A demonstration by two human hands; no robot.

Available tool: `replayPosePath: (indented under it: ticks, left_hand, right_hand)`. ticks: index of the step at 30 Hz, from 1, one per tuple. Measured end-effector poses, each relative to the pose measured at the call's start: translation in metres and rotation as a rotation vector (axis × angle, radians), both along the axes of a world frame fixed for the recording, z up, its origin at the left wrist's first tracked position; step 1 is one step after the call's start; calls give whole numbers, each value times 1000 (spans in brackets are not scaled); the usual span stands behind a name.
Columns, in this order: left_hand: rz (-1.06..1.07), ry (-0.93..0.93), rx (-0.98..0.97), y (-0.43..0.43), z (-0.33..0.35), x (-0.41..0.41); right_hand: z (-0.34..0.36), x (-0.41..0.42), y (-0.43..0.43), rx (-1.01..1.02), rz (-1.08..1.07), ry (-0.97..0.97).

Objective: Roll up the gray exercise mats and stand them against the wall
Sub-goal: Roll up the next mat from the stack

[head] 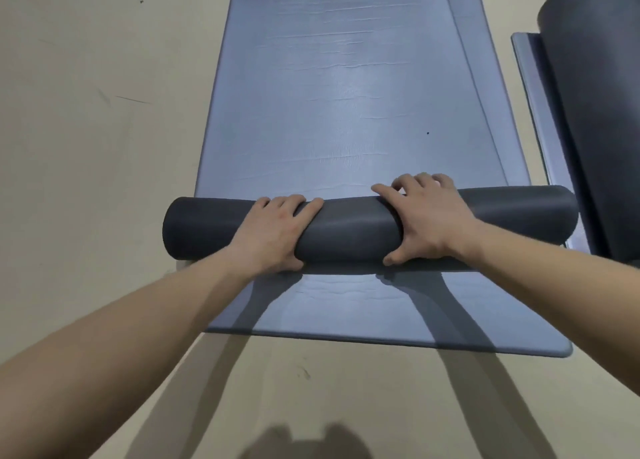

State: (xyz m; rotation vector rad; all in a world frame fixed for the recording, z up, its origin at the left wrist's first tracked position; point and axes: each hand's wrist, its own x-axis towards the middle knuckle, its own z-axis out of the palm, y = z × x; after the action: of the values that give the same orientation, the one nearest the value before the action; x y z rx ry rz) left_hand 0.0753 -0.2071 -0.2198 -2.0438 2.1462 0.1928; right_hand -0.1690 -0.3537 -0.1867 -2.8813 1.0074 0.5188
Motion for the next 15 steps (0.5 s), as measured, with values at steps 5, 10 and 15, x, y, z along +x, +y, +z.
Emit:
replayPosePath:
  ticks: [5, 10, 15]
  left_hand:
    - [38, 102, 172, -32, 20, 12]
    - [106, -104, -75, -15, 1, -13]
    - [114, 51, 74, -47, 38, 8]
  right_hand:
    - [-29, -31, 18, -281, 34, -53]
    - [12, 4, -32, 110, 6, 61]
    - [37, 23, -52, 337, -100, 111]
